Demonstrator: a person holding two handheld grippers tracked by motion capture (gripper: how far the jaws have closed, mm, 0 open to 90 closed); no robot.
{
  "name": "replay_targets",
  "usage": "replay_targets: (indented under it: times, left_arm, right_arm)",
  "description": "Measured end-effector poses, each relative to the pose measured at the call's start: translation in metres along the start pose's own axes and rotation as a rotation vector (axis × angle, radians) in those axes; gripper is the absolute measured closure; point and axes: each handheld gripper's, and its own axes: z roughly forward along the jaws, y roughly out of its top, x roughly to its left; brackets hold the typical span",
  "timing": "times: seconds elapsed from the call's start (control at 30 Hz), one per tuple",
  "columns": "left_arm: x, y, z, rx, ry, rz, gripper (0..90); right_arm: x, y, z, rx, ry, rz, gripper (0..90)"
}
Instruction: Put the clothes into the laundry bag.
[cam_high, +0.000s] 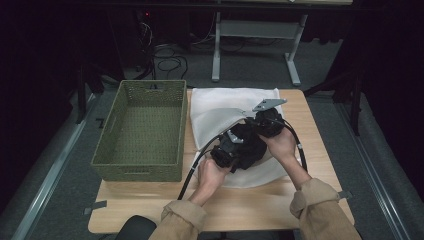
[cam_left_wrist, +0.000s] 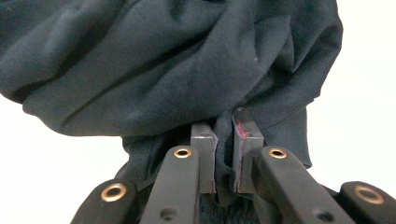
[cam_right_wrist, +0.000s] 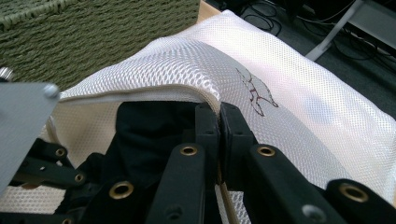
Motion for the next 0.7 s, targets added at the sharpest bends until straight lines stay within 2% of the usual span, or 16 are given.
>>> replay_targets:
  times: [0.1,0.3,0.47,0.7]
  left_arm:
    - [0.001,0.005,0.001,-0.014,0.014,-0.002,82.1]
    - [0.007,0.010,0.008,-0.023,0.024,-0.037,82.1]
    - [0.010,0.018,0.014,-0.028,0.060,-0.038,82.1]
    - [0.016,0.017,0.023,-0.032,0.098,-0.059,81.9]
  right_arm:
    - [0.000,0.000,0.000,-0.005,0.002,0.006,88.1]
    - [0.000,-0.001,-0.001,-0.002,0.003,0.004,88.1]
    - [0.000,-0.001,-0.001,-0.004,0.006,0.002,88.2]
    - [-0.001,-0.003,-0.001,-0.003,0.010,0.008,88.2]
